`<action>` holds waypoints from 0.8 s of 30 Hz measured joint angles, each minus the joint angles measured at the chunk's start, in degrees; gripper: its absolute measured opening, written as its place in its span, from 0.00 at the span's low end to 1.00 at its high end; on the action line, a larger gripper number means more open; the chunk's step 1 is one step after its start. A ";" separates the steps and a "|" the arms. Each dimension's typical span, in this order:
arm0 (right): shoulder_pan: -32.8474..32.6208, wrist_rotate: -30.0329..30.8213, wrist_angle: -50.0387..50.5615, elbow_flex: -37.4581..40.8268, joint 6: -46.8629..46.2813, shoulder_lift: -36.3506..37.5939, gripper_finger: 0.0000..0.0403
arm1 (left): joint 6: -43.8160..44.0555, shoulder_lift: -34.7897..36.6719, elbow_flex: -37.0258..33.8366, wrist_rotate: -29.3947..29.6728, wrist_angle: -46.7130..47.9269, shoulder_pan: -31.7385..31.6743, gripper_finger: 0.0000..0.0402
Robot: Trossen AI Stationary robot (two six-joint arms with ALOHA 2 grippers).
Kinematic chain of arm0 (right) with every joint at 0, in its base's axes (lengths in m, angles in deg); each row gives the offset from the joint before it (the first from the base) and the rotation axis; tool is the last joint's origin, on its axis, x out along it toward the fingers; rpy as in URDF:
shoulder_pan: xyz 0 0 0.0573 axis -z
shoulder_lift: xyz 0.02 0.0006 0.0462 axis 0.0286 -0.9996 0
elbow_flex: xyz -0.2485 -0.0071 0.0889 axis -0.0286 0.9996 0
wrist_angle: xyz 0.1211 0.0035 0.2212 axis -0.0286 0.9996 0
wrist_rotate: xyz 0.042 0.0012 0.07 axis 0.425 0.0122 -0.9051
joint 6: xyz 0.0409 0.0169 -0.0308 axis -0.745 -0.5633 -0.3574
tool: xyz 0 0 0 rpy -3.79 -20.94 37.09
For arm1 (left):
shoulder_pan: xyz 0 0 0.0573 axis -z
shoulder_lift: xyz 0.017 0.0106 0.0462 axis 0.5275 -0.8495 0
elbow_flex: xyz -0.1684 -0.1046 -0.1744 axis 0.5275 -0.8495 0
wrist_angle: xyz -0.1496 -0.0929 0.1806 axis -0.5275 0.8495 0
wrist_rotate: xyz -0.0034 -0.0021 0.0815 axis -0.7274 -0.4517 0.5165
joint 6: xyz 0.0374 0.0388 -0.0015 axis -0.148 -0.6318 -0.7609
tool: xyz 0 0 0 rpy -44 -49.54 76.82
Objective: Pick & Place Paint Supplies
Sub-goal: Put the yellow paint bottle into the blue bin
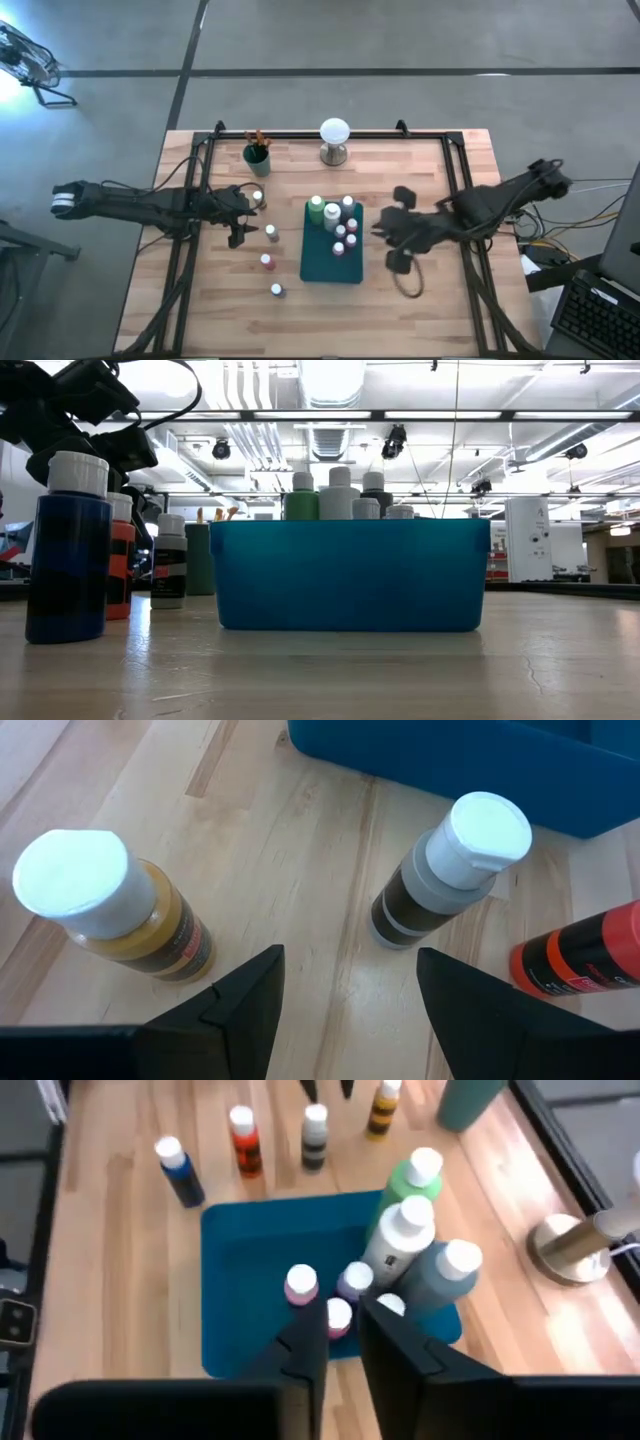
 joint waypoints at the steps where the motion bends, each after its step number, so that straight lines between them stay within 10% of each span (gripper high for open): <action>1: -0.03 0.39 -1.65 2.40 0.38 2.25 0.12 | 0.00 0.00 0.00 -0.01 0.02 -0.01 0.58; 24: 7.57 -7.57 -29.24 37.90 21.30 36.21 0.02 | 0.00 0.00 0.00 -0.02 0.02 0.00 0.58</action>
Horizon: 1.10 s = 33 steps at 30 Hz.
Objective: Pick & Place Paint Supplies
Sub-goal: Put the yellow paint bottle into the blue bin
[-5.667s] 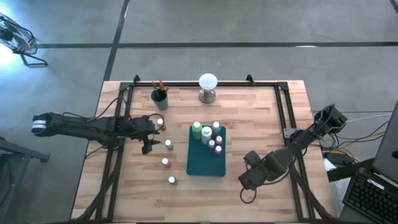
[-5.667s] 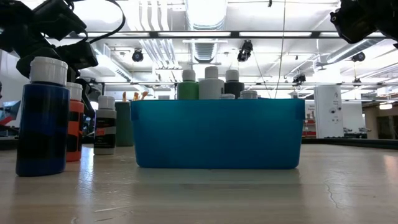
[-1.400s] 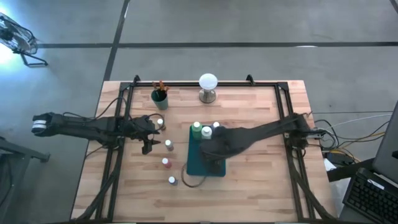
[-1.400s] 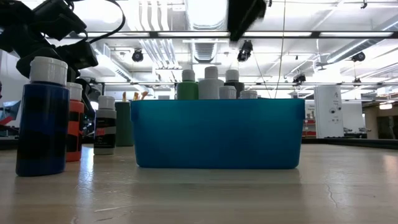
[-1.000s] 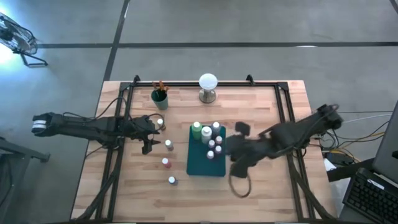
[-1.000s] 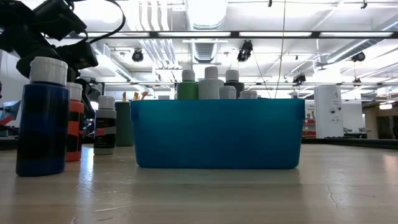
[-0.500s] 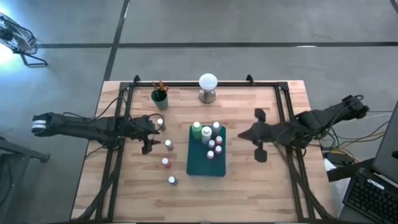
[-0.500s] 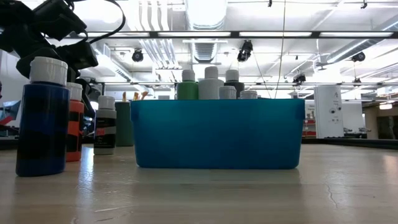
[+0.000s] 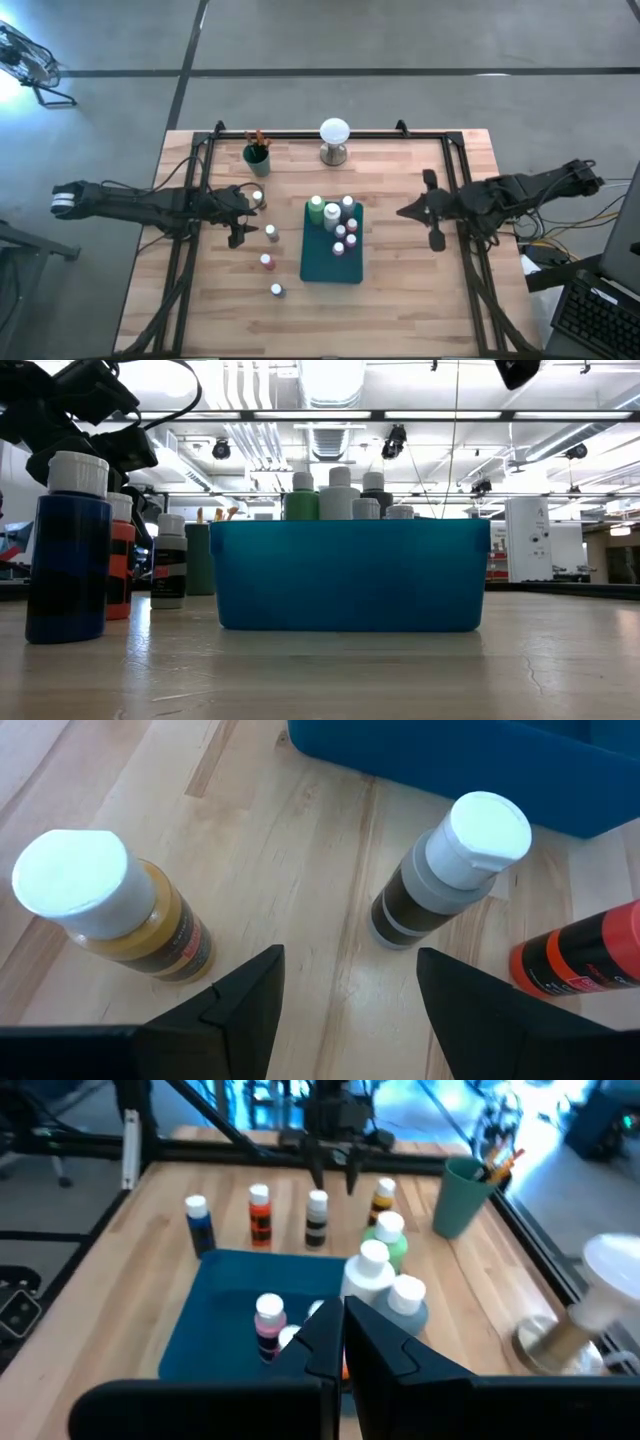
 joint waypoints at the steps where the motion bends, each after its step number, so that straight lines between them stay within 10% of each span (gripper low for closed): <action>1: 0.69 -1.23 -1.41 0.79 1.09 0.51 0.02 | 0.00 0.00 0.00 0.02 0.00 -0.02 0.58; 19: 18.66 -23.00 -8.36 15.66 3.31 13.23 0.02 | 0.00 -0.02 0.00 0.02 0.00 -0.02 0.58; 28: 19.84 -19.39 -7.13 19.37 -6.05 17.40 0.02 | 0.00 0.00 0.00 0.01 -0.01 -0.01 0.58; 33: 19.80 -18.24 -6.37 19.37 4.23 17.30 0.02 | 0.00 -0.02 0.00 0.02 -0.02 0.00 0.58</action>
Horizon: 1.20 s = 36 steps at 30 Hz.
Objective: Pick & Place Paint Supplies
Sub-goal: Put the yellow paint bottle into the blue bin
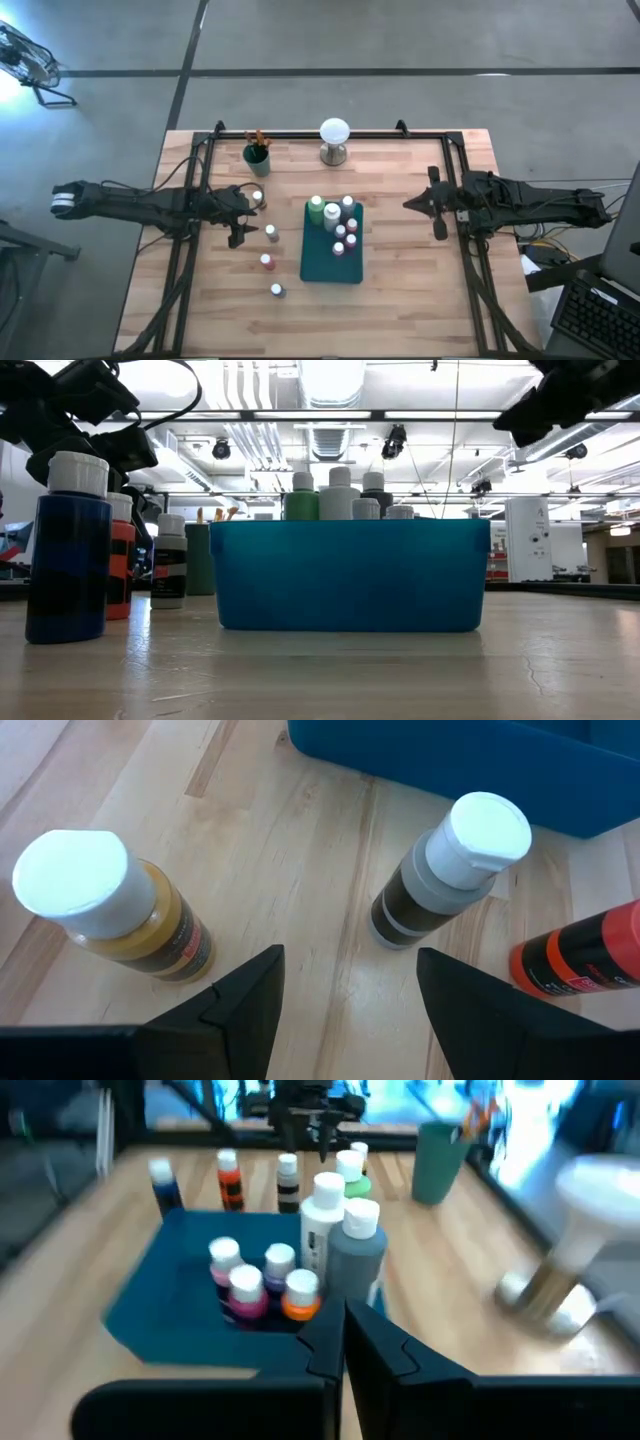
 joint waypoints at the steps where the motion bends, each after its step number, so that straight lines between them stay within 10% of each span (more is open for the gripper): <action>1: 0.00 0.03 0.05 0.00 4.12 0.00 0.02 | 0.00 0.00 0.00 0.00 0.02 0.00 0.58; 13: 0.50 8.58 -0.99 3.83 0.57 3.39 0.02 | 0.00 0.00 -0.02 -0.02 0.02 0.00 0.58; 25: 0.59 10.35 -14.24 17.70 4.57 26.18 0.02 | 0.00 0.00 0.00 -0.02 0.00 0.00 0.58; 36: 0.59 10.30 -14.18 22.74 1.64 20.47 0.02 | 0.00 -0.43 0.00 0.04 0.46 0.00 0.58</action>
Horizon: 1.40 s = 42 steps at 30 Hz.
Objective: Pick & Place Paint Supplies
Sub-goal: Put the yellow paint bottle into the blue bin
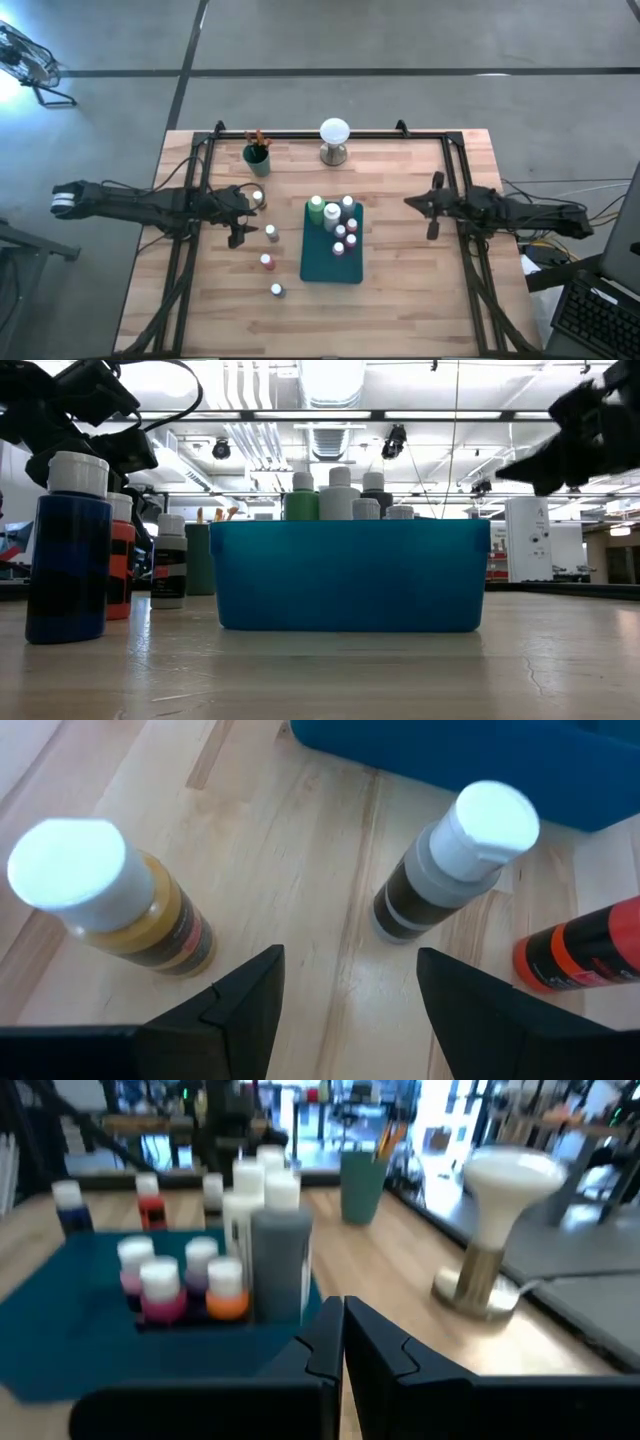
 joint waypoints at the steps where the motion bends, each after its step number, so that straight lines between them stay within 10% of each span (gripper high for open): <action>1: 0.00 -0.01 0.03 0.54 -0.20 -0.53 0.02 | 0.00 0.00 0.00 0.00 -0.11 0.00 0.58; 15: 0.00 -0.07 -1.53 1.98 -0.13 -7.50 0.02 | -0.21 -0.05 0.00 0.12 -0.07 -0.02 0.58; 25: 0.00 -0.07 -1.53 1.98 -0.37 -8.49 0.02 | 9.46 0.28 0.00 10.69 -2.35 -0.09 0.58; 42: 0.00 -0.08 -1.52 1.89 0.43 -8.51 0.02 | 14.16 5.59 7.89 5.95 11.08 3.09 0.58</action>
